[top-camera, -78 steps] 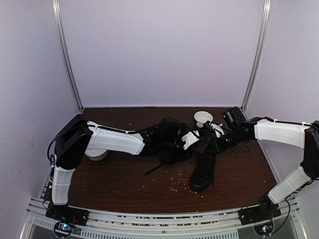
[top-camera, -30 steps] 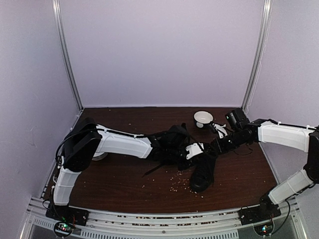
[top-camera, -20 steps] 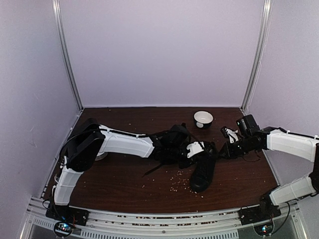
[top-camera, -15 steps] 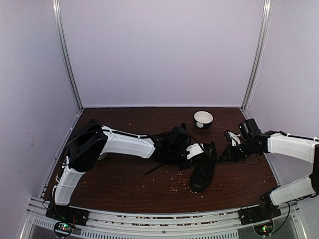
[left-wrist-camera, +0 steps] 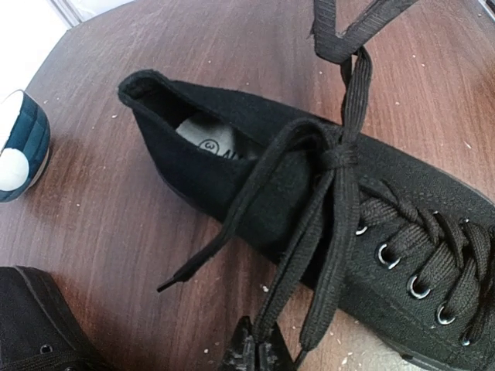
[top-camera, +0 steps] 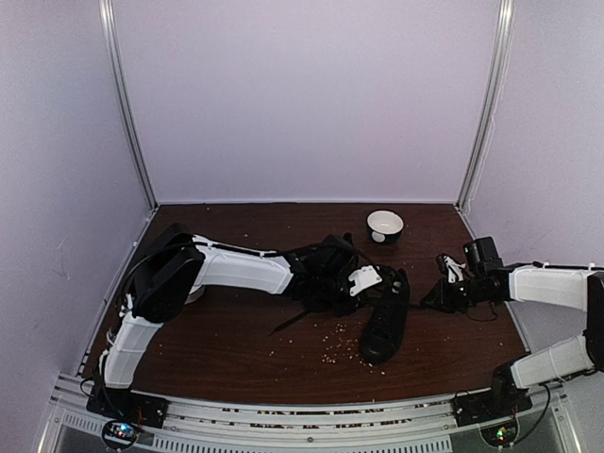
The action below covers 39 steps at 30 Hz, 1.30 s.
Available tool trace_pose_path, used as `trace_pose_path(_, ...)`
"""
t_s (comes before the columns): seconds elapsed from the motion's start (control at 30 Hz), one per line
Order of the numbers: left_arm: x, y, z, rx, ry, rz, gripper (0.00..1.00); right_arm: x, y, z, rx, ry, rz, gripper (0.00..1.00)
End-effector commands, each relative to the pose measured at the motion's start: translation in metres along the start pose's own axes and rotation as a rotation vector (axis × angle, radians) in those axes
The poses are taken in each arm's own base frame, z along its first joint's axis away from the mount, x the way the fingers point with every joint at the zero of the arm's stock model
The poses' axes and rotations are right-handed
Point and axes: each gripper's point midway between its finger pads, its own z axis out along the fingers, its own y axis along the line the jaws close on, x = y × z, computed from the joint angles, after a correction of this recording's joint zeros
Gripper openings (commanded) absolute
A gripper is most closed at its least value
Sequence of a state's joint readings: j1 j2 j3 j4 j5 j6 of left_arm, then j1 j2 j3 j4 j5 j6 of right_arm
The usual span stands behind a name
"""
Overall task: Tie the shoes
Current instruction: Adjust the loop with the shoelace on the shoe.
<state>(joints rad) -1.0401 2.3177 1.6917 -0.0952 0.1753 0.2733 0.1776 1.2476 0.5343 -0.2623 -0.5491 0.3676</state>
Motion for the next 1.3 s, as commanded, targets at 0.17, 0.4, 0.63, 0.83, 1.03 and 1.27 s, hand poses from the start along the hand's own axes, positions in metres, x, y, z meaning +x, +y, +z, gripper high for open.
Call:
trace_pose_path(0.17, 0.018, 0.014, 0.004, -0.036, 0.055, -0.042, 0.0, 0.001, -0.025, 0.006, 0.025, -0.028, 0.067, 0.0)
trace_pose_path(0.4, 0.023, 0.017, 0.004, -0.052, 0.072, -0.052, 0.0, 0.002, -0.029, 0.004, 0.044, -0.027, 0.065, 0.0)
trace_pose_path(0.63, 0.024, 0.016, 0.006, -0.047, 0.077, -0.051, 0.0, 0.003, -0.029, 0.004, 0.039, -0.021, 0.054, 0.0)
trace_pose_path(0.83, 0.016, 0.001, 0.005, 0.022, 0.052, 0.0, 0.0, 0.002, -0.024, 0.006, 0.003, -0.017, 0.049, 0.0)
trace_pose_path(1.03, -0.038, -0.021, -0.025, 0.057, -0.105, 0.103, 0.27, -0.016, 0.008, 0.0, -0.123, -0.04, 0.001, 0.11)
trace_pose_path(1.27, -0.05, -0.01, -0.062, -0.013, -0.1, 0.127, 0.63, -0.049, 0.021, -0.04, -0.02, -0.166, -0.098, 0.27)
